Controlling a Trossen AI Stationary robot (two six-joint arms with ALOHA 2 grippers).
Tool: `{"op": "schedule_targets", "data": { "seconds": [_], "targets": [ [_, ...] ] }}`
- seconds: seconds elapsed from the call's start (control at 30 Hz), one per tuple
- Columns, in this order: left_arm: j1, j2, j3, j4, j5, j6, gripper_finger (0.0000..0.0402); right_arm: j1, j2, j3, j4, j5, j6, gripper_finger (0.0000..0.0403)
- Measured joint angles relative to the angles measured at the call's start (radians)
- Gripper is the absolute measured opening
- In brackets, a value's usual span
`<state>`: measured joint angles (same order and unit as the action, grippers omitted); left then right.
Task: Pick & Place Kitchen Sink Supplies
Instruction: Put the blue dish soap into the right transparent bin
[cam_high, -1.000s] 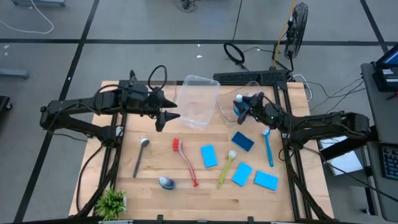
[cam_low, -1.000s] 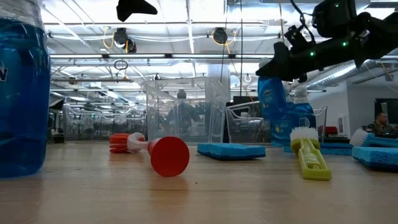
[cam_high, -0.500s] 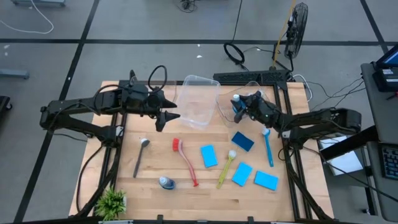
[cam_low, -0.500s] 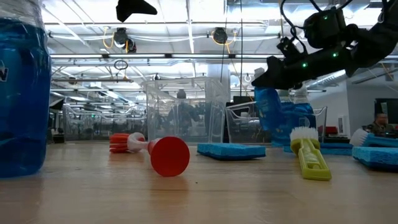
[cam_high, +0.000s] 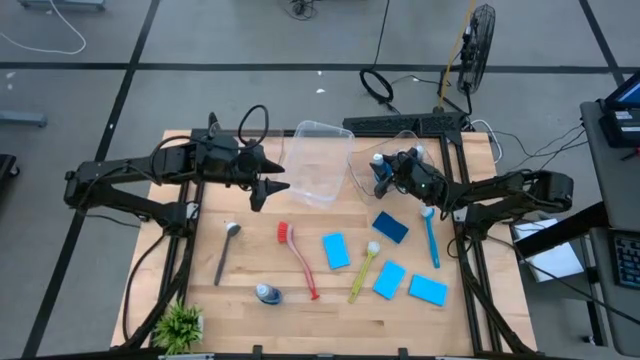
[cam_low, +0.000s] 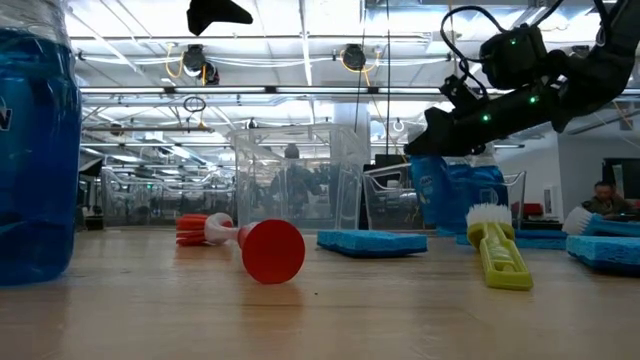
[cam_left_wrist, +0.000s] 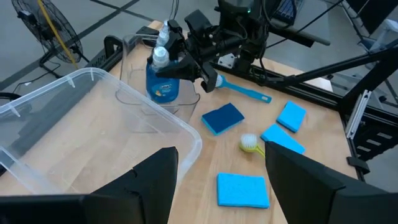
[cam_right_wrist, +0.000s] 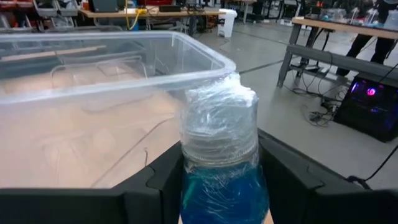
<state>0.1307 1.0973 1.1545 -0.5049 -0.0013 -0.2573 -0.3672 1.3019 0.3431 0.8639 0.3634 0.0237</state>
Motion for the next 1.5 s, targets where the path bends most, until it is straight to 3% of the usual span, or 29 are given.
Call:
{"op": "schedule_targets", "data": {
  "seconds": [0.57, 1.1, 1.5],
  "targets": [
    [0.000, 0.000, 0.000, 0.000, 0.000, 0.000, 0.0244, 0.000, 0.007, 0.000, -0.035, 0.006, 0.021, 0.0194],
    [0.000, 0.000, 0.000, 0.000, 0.000, 0.000, 0.0244, 0.000, -0.026, 0.002, -0.029, 0.007, -0.007, 0.0192],
    [-0.007, 0.000, 0.000, -0.042, 0.000, -0.001, 0.0244, 0.032, -0.204, 0.002, -0.015, 0.003, -0.071, 0.0187]
  ]
}}
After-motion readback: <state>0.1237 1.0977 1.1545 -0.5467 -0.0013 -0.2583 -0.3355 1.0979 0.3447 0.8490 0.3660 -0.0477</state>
